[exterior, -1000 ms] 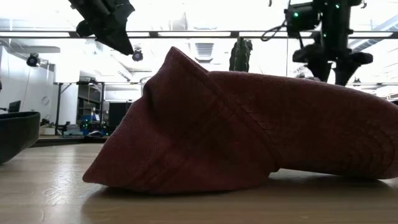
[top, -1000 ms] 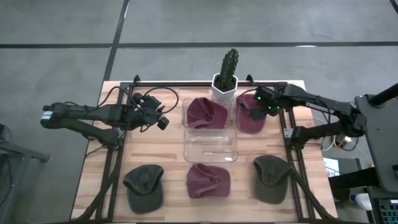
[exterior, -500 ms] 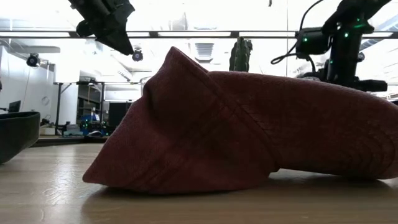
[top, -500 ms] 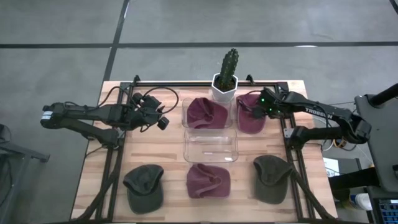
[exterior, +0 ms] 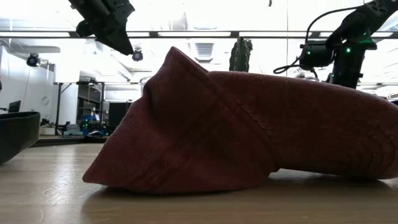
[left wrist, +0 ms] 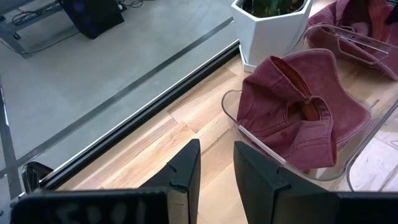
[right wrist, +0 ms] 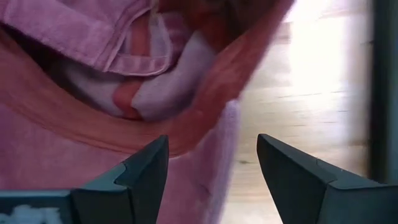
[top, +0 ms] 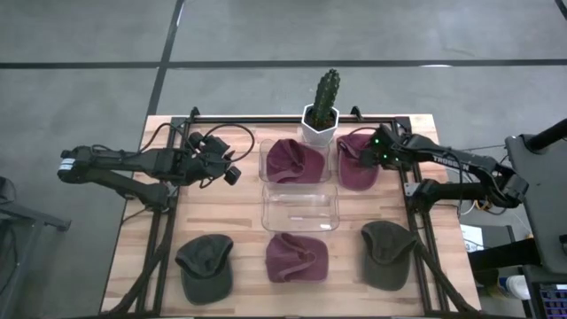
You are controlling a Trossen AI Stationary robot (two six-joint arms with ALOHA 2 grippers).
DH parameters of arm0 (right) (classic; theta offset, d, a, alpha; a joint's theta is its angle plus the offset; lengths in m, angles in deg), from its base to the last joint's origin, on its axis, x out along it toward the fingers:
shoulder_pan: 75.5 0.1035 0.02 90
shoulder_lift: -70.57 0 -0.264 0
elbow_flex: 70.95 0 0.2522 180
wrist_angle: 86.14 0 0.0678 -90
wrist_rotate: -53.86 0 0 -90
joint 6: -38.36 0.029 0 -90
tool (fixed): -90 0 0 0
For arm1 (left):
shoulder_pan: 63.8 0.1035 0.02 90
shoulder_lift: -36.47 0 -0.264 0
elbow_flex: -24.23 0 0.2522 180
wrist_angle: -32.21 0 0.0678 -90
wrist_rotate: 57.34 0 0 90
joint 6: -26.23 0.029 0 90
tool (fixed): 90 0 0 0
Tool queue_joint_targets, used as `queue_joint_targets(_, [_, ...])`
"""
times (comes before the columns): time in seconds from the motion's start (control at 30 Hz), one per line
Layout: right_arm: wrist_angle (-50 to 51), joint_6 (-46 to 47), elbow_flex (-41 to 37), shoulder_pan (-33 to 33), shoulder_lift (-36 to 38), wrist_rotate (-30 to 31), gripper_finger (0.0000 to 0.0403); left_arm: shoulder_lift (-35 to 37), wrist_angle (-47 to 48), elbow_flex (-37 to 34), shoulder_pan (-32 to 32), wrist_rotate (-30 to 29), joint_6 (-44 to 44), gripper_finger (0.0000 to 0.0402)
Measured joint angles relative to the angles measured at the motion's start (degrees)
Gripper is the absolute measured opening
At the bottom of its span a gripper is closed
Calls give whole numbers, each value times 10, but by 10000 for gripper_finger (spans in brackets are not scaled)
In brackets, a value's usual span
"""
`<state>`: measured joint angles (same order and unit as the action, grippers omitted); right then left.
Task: Pick & Place hat
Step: Put the top red cap into the top transparent bin
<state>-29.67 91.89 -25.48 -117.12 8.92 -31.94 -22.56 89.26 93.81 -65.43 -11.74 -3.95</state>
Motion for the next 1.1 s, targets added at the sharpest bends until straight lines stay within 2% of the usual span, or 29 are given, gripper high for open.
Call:
queue_joint_targets(0.17, [-66,-11,-39,-1,0,-17,220,0,0,0,0,0,-2,90])
queue_joint_targets(0.27, [-74,-11,-54,-1,0,-15,192,0,0,0,0,0,-3,90])
queue_joint_targets(0.6, [-97,-38,-65,-1,2,3,22,0,0,0,0,0,-3,90])
queue_joint_targets(0.87, [-73,-58,-27,0,2,8,14,0,0,0,0,0,-3,90])
queue_joint_targets(1.1, [80,-95,84,0,8,11,12,0,0,0,0,0,-3,90])
